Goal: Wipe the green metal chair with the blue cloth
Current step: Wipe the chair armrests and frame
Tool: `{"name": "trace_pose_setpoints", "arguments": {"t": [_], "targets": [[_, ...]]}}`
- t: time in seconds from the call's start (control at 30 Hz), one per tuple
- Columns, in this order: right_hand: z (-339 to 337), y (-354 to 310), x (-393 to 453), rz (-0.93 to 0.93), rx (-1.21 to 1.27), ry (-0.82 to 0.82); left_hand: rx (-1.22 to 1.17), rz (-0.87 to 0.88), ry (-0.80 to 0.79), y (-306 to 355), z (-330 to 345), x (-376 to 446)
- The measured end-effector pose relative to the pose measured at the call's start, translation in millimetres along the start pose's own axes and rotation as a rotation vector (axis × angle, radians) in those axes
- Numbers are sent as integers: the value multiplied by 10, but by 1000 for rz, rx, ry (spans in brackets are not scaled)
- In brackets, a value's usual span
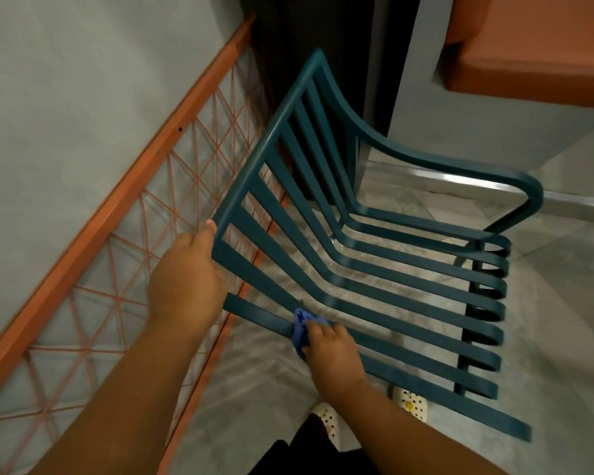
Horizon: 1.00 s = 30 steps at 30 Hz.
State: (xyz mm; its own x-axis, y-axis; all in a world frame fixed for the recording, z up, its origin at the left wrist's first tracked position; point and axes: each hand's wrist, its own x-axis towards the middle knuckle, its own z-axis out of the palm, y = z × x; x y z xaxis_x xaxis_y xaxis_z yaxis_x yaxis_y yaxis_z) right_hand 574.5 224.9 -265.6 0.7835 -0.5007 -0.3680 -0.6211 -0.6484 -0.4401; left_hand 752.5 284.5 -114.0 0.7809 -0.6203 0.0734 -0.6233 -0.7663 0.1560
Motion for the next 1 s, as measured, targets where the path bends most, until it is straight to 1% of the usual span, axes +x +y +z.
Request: {"name": "trace_pose_setpoints", "arguments": {"t": [0.1, 0.17, 0.2, 0.27, 0.3, 0.37, 0.43, 0.47, 0.5, 0.57, 0.63, 0.7, 0.83, 0.93, 1.0], "targets": [[-137, -428, 263, -145, 179, 59, 125, -7, -5, 46, 42, -12], [-224, -739, 390, -279, 307, 172, 168, -22, -26, 94, 62, -27], [-243, -867, 427, -335, 344, 224, 171, -29, -29, 113, 69, -38], [-198, -977, 463, -376, 352, 268, 186, -31, -4, 134, 97, -50], [-143, -944, 461, -366, 315, 277, 224, -19, 12, 137, 132, -59], [-22, -739, 406, -280, 166, 258, 329, 32, 42, 149, 258, -115], [88, -463, 295, -169, -2, 171, 332, 154, 48, 210, 415, -237], [128, -323, 229, -123, -49, 131, 331, 241, 10, 263, 502, -319], [162, -197, 166, -87, -89, 110, 334, 325, -64, 322, 595, -413], [226, 4, 77, -42, -138, 120, 319, 445, -263, 422, 806, -587], [282, 146, 20, -9, -147, 141, 280, 475, -436, 481, 1000, -705], [281, 248, -47, 21, -165, 114, 268, 479, -524, 531, 1126, -787], [203, 523, -227, 85, -188, 70, 342, 516, -524, 562, 1266, -865], [133, 773, -437, 107, -207, 30, 336, 518, -501, 633, 1312, -902], [81, 958, -590, 108, -221, 25, 331, 545, -518, 742, 1329, -966]]}}
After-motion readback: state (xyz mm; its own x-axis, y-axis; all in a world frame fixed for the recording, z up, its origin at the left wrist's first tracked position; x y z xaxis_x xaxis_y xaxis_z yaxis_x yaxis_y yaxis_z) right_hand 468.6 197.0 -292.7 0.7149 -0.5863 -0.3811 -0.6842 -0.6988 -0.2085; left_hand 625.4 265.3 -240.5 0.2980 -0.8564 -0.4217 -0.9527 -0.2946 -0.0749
